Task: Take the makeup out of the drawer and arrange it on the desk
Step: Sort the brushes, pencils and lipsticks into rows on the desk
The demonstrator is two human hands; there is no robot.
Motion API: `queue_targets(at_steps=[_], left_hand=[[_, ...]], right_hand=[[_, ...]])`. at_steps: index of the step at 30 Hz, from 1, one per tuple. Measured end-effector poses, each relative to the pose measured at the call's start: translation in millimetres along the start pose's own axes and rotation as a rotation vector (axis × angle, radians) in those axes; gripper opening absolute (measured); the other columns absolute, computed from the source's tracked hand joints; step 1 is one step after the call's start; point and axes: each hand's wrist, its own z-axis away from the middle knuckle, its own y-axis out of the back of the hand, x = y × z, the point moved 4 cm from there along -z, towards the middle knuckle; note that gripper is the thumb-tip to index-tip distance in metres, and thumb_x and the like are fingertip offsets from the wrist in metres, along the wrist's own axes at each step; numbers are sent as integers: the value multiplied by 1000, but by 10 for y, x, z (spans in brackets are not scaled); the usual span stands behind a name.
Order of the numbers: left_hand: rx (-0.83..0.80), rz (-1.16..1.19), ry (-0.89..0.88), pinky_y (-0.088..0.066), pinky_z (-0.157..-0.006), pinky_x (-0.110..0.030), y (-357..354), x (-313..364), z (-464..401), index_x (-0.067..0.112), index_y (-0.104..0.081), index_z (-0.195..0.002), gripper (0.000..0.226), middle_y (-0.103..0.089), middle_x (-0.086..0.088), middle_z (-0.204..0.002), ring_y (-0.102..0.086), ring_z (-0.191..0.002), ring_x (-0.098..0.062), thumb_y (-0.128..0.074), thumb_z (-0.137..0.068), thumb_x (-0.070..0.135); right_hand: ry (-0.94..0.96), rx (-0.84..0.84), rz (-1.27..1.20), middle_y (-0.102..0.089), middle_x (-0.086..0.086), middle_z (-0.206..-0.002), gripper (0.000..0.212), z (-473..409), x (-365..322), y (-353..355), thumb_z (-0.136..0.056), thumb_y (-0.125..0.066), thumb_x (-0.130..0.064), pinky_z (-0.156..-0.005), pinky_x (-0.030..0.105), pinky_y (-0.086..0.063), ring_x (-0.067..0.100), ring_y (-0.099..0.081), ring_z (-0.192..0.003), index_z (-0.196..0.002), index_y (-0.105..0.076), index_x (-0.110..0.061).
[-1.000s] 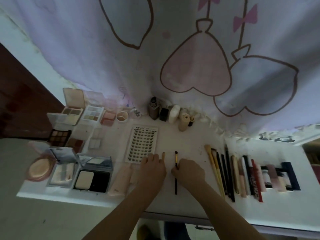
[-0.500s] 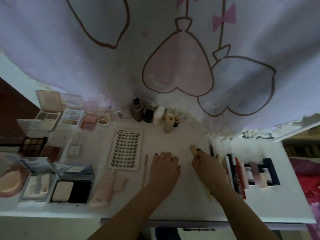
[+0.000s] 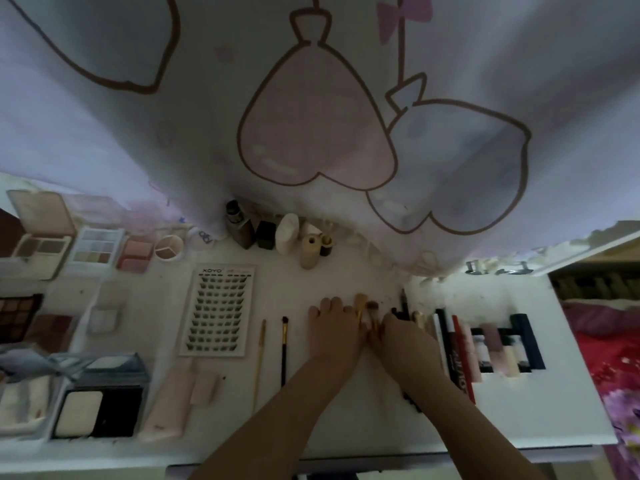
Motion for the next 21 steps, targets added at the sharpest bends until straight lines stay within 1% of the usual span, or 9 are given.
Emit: queue_targets(at_steps=[3,5,7,8,9,11,16,19,21], left_hand=[[22,-55,-5,-31,-90,-40,38,-240,137,12,-55,-118,37,-54,-10,-114,-44,-108,-28,-41,-94,37],[69,-82,-27,-37,-81,-39,120,-435,276,13,-60,-113,36,-60,-9,-99,-50,-95,-27,-52,-88,38],[140,-134,-51,-44,-63,-34,158,-603,410,14,-70,-83,30,-61,-6,-72,-56,-71,-24,-74,-68,40],[181,-138,-46,-44,-57,-31,159,-681,470,14,-69,-71,31,-59,-4,-63,-56,-62,-23,-81,-58,39],[210,-128,-34,-44,-53,-30,156,-752,518,14,-69,-69,32,-58,-4,-59,-55,-57,-22,-84,-54,38],[241,-128,-3,-45,-53,-32,144,-882,580,14,-71,-77,35,-58,-5,-59,-55,-56,-23,-85,-54,36],[289,-166,-2,-46,-54,-31,153,-1064,630,15,-62,-54,31,-58,-4,-57,-56,-55,-23,-85,-56,36],[368,-163,-22,-46,-54,-30,178,-1108,654,13,-65,-58,29,-59,-6,-57,-57,-54,-23,-86,-57,33],[391,-127,-20,-47,-56,-31,206,-1083,662,11,-70,-70,26,-63,-7,-62,-59,-57,-25,-83,-61,31]], right_hand=[[50,-15,5,-66,0,-90,34,-19,-224,-27,-93,-40,-51,-59,27,-38,19,-64,-83,-91,-52,-20],[79,-41,7,-65,1,-94,33,-5,-427,-65,-92,-41,-49,-60,27,-37,20,-63,-86,-95,-53,-18],[98,-87,-5,-64,3,-96,33,28,-635,-133,-93,-41,-47,-61,27,-37,21,-63,-87,-97,-53,-17],[103,-102,2,-64,3,-97,33,49,-732,-167,-94,-41,-47,-61,27,-37,22,-63,-87,-98,-54,-16],[108,-109,17,-64,3,-98,35,70,-822,-198,-94,-40,-47,-61,27,-38,22,-63,-88,-99,-55,-16],[118,-112,36,-65,4,-99,37,115,-975,-249,-95,-37,-47,-62,27,-38,21,-63,-87,-101,-56,-16],[136,-80,17,-66,4,-95,38,202,-1197,-286,-98,-34,-44,-60,25,-38,21,-64,-83,-98,-58,-15],[122,-58,-11,-65,4,-91,38,255,-1190,-224,-99,-33,-43,-58,26,-37,21,-62,-77,-91,-57,-15],[90,-16,-31,-63,3,-85,35,300,-1047,-136,-98,-32,-43,-58,26,-36,18,-54,-69,-83,-49,-17]])
